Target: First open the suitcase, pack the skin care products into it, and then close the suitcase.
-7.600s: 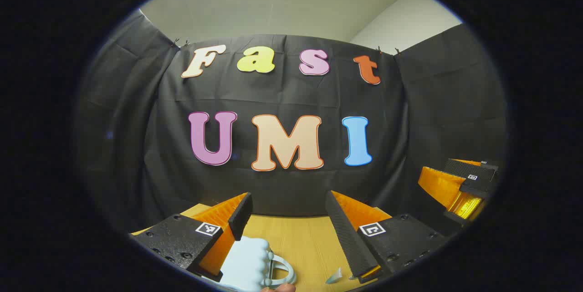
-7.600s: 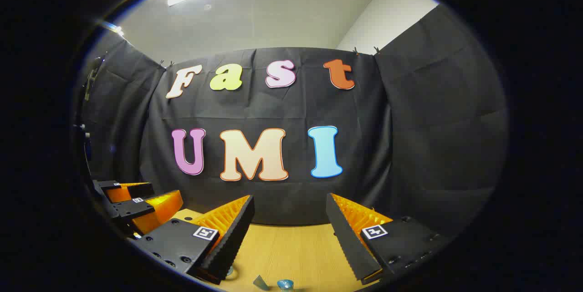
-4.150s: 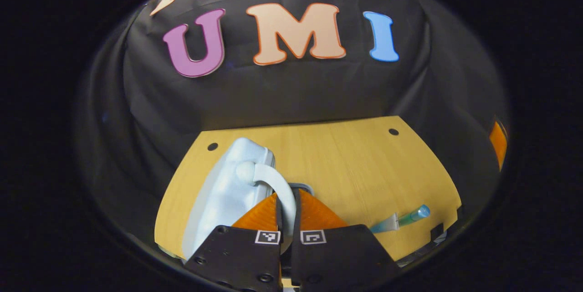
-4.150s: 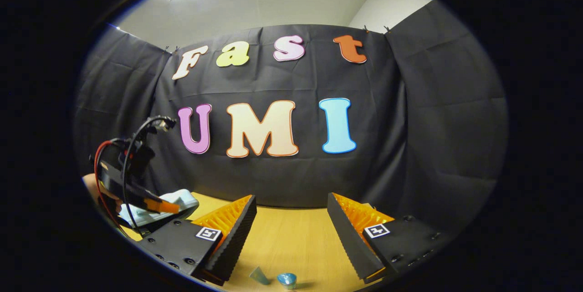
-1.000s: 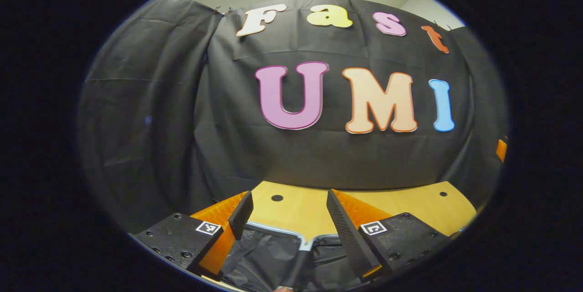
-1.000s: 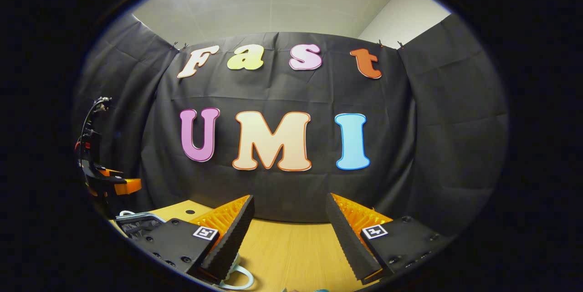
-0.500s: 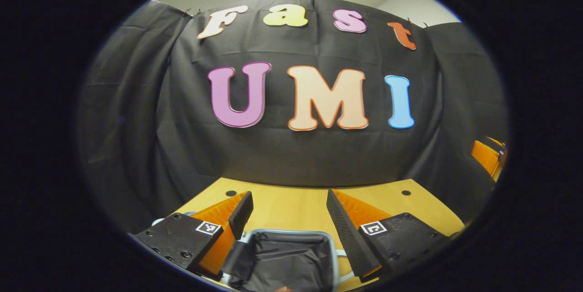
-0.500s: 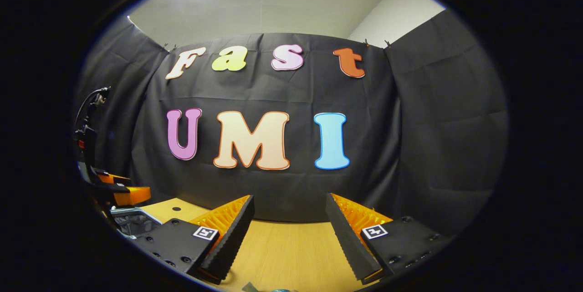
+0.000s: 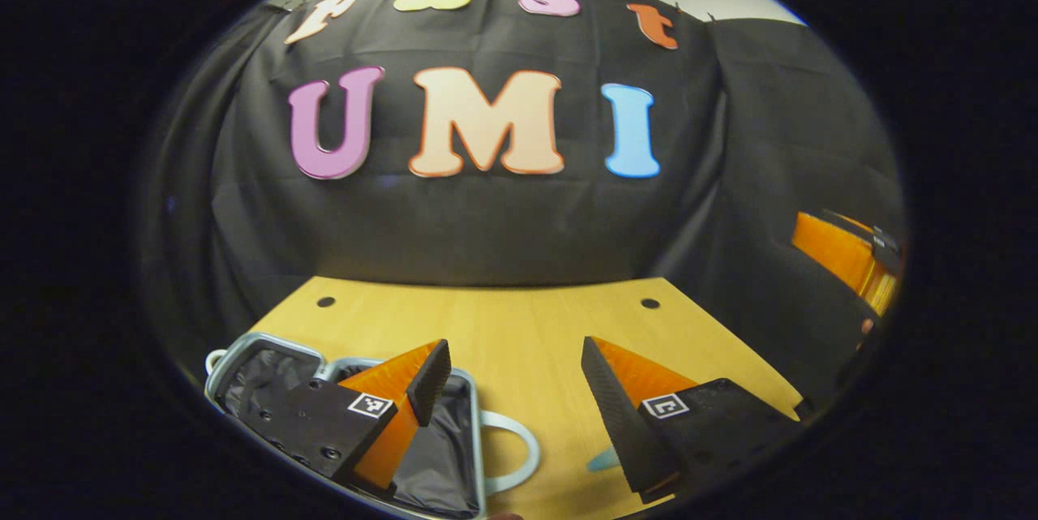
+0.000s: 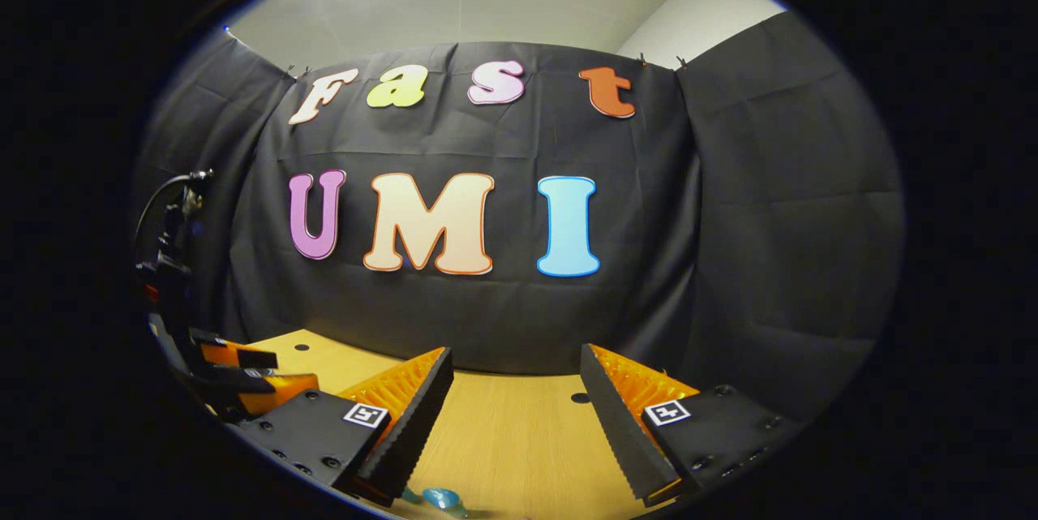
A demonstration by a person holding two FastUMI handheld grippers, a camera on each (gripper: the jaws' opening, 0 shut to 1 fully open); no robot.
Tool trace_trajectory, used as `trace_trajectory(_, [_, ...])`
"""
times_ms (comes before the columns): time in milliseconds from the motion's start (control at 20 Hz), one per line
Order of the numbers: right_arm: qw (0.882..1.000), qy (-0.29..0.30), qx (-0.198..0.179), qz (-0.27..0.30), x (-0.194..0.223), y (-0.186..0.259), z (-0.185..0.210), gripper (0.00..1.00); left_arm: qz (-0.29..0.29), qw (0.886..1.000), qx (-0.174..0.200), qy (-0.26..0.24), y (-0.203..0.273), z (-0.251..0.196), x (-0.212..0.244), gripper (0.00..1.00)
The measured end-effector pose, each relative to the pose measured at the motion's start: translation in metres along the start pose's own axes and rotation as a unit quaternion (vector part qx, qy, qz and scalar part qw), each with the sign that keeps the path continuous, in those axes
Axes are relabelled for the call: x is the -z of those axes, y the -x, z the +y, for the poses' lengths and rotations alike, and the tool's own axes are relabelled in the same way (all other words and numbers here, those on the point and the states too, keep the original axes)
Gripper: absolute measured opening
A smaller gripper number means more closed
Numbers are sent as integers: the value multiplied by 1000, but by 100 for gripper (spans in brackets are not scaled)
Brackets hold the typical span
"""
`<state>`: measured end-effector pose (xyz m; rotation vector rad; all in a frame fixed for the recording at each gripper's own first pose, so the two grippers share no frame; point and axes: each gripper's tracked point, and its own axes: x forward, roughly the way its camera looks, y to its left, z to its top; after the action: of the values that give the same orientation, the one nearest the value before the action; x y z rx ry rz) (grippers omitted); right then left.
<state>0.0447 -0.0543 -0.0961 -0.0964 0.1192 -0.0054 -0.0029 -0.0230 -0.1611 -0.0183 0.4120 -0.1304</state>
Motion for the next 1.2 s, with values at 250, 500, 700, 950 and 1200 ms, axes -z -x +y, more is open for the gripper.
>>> trace_trajectory(250, [1000,12,1,22,20,9,-18,100,66,997,44,5,-11,-49,61,95])
trace_trajectory(500, [999,25,-2,44,40,18,-25,100,115,991,71,9,-13,-75,114,96])
trace_trajectory(700, [998,29,-8,62,54,23,-20,99,148,985,80,19,-20,-81,153,93])
trace_trajectory(950, [996,34,-32,82,72,34,2,99,185,979,89,21,-34,-87,194,72])
trace_trajectory(1200, [993,27,-72,88,91,33,34,99,192,976,101,8,-34,-83,178,19])
